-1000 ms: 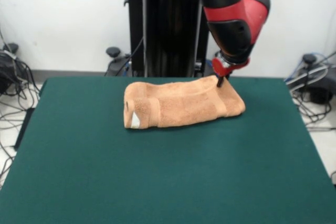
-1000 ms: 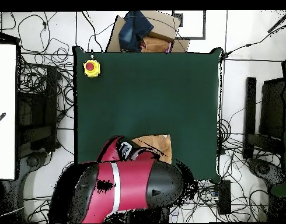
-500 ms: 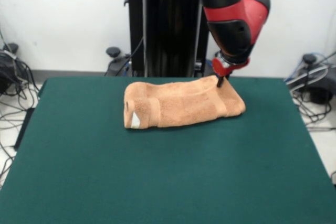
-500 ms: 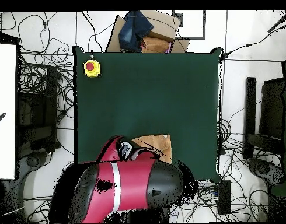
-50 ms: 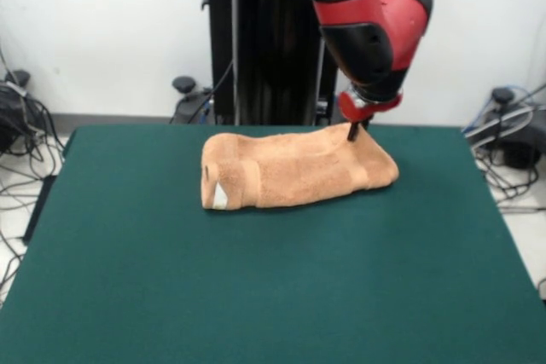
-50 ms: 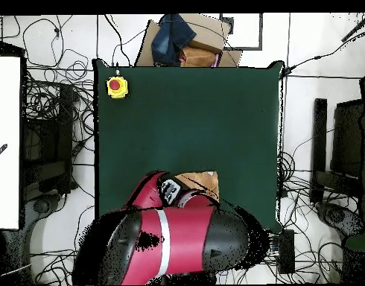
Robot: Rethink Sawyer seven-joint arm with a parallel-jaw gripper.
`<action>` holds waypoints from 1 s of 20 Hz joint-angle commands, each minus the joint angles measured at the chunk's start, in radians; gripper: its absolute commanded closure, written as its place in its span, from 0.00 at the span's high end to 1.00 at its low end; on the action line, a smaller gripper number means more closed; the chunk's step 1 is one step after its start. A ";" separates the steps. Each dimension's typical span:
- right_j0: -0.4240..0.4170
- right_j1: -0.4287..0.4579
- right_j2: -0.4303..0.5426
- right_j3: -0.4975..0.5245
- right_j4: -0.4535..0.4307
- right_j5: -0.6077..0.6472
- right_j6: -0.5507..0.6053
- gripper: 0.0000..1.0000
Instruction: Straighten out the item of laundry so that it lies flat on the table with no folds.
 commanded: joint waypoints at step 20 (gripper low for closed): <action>-0.058 -0.165 0.117 0.041 0.153 0.161 -0.248 0.00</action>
